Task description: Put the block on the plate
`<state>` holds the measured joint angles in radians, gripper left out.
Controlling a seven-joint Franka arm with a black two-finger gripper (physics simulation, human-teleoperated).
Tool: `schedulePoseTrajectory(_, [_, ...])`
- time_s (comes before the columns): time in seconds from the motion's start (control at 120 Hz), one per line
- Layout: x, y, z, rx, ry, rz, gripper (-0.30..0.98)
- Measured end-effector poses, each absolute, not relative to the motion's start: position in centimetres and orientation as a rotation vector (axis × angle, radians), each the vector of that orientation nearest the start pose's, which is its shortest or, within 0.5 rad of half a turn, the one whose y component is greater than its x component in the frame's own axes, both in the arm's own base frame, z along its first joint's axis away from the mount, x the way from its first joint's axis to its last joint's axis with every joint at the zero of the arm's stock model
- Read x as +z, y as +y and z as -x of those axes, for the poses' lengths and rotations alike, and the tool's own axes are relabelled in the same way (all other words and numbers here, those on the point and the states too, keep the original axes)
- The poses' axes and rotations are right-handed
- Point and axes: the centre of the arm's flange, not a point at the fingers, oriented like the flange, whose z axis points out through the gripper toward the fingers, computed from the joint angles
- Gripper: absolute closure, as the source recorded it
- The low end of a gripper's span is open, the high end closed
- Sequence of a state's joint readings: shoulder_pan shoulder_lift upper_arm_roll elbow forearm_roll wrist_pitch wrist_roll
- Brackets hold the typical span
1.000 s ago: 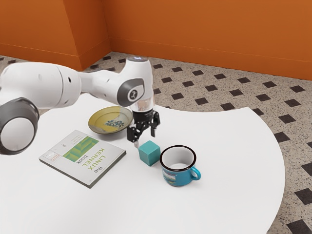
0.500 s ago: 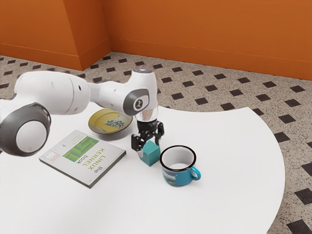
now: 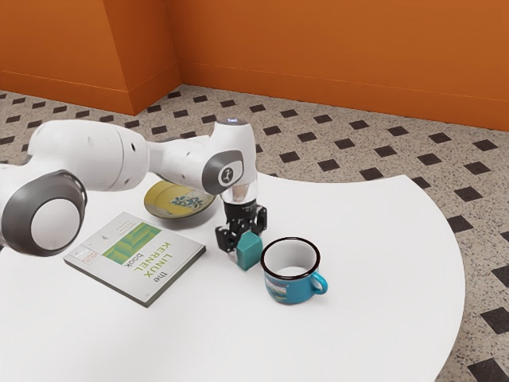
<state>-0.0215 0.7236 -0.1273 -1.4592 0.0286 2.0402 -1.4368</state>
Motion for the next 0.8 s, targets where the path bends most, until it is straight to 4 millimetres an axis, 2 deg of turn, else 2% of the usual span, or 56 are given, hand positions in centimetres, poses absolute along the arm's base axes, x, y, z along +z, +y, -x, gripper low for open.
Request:
schedulePoseTrajectory(0.2, [25.4,-9.1,-70.0,0.199,-1.857,2.469,0.26])
schedulePoseTrajectory(0.35, [27.7,-9.9,-69.9,0.171,-1.847,2.495,0.27])
schedulePoseTrajectory(0.433, [30.2,-10.6,-69.8,0.141,-1.840,2.518,0.28])
schedulePoseTrajectory(0.567, [36.2,-10.9,-69.3,0.062,-1.833,2.554,0.28])
schedulePoseTrajectory(0.617, [38.2,-10.3,-69.1,0.033,-1.833,2.556,0.27])
schedulePoseTrajectory(0.667, [39.6,-8.8,-69.1,0.016,-1.847,2.546,0.27])
schedulePoseTrajectory(0.8, [41.4,-1.9,-69.7,0.006,-1.924,2.502,0.27])
